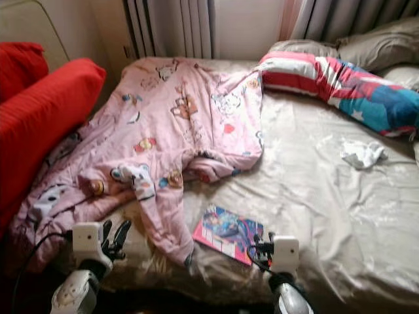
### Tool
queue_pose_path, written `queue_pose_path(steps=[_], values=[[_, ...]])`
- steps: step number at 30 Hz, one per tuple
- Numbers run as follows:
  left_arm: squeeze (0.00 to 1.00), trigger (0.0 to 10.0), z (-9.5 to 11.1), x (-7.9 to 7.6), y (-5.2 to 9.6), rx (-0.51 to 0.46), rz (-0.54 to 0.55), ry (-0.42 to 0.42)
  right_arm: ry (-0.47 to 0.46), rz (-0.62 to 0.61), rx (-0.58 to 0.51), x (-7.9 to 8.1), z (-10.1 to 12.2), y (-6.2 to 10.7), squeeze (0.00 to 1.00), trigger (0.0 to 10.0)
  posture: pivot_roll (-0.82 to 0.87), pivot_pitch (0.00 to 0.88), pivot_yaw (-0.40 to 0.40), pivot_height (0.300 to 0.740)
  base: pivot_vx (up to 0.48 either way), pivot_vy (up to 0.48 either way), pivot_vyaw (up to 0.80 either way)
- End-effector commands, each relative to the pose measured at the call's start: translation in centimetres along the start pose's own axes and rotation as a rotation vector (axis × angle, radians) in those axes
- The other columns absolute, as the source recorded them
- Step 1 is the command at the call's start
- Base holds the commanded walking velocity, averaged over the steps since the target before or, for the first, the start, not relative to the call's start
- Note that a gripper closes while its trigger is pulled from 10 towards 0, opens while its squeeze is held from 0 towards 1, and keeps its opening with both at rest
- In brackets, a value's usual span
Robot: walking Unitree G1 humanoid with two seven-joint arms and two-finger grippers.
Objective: Clean up the room
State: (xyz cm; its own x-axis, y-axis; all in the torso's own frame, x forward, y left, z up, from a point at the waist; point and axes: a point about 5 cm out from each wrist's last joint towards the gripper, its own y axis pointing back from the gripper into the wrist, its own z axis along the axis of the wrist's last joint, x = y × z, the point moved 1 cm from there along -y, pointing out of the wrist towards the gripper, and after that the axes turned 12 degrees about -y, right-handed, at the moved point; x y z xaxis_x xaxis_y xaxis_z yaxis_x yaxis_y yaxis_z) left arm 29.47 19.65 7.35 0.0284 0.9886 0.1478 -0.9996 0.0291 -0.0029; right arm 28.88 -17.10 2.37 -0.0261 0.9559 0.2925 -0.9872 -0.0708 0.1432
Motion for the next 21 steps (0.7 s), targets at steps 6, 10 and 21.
queue_pose_path(steps=[6,10,21], values=[[0.0,10.0,-0.45,-0.01,0.39,0.021,-0.006,-0.002,0.0,-0.009,0.01,-0.08,-0.36,0.31,0.0,10.0,-0.04,0.208,0.028,0.647,0.0,0.0,0.0],[0.0,10.0,-0.46,-0.09,0.41,0.022,-0.009,0.0,0.009,-0.016,0.031,-0.01,-0.55,0.19,0.0,10.0,-0.04,0.209,0.028,0.647,0.0,0.0,0.0],[0.0,10.0,-0.73,-0.24,0.57,0.032,-0.014,0.004,-0.001,-0.01,0.004,0.12,-0.29,0.26,0.0,10.0,-0.04,0.21,0.03,0.647,0.0,0.0,0.0]])
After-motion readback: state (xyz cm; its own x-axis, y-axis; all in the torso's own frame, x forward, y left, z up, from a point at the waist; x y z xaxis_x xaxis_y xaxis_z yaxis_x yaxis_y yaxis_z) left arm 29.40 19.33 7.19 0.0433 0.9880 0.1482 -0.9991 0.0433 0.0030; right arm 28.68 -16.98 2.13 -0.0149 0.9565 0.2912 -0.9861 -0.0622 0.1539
